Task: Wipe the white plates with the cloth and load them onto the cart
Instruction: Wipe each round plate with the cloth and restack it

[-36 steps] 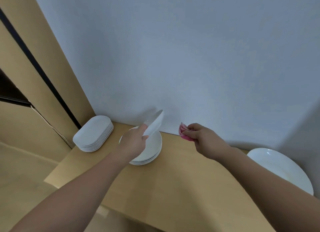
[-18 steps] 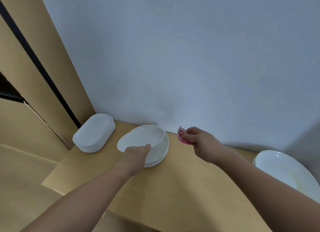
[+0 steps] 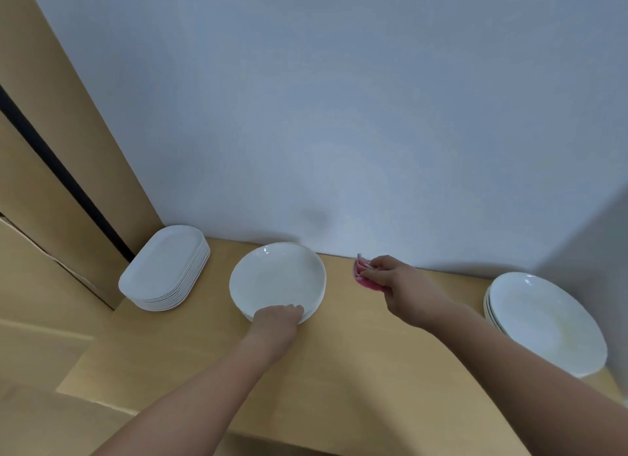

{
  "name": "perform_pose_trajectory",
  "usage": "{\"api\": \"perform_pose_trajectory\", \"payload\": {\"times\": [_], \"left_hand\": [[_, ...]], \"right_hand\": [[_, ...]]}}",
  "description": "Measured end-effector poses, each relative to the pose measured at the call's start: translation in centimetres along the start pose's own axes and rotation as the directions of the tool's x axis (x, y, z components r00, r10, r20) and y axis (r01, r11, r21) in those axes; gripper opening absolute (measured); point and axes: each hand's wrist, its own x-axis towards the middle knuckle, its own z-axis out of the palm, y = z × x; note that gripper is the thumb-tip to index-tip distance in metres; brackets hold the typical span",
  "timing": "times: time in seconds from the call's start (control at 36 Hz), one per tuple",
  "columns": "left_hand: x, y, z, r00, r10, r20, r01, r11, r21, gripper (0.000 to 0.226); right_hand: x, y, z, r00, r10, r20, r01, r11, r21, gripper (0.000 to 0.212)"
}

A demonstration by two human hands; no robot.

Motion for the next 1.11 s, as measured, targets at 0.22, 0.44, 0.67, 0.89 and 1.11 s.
{"api": "perform_pose_trajectory", "payload": {"times": [0.22,0.44,0.67,0.89,1.11], "left_hand": [[1.4,1.6,-0.1,1.0,0.017,-0.025,-0.019,0.997,-0.079,0.029],[4.8,9.3,-1.5,0.969,0.193,-0.151,-0.222,0.953,-0.207,0.029],[8.0,20.5,-2.3,0.968,0.213,-0.129,-0.247,0.895,-0.371,0.025],[11.2,30.1,-1.0,0.993,0.12,0.022,-0.091,0.848,-0.523,0.024],[14.3,36.3,1.4,0.987,-0.017,0.158,0.102,0.831,-0.547,0.021]], "right_hand": [[-3.1,1.3,-0.5,0.992,0.108,-0.063,-0.107,0.994,0.021,0.027],[-8.9,5.6,-2.7,0.948,0.259,-0.185,-0.242,0.964,0.111,0.019],[-17.2,11.1,-6.0,0.838,0.486,-0.247,-0.472,0.874,0.119,0.035],[-23.8,16.7,-8.5,0.799,0.528,-0.287,-0.51,0.848,0.142,0.032],[-25.9,21.7,-10.2,0.845,0.497,-0.2,-0.484,0.868,0.109,0.032]]}}
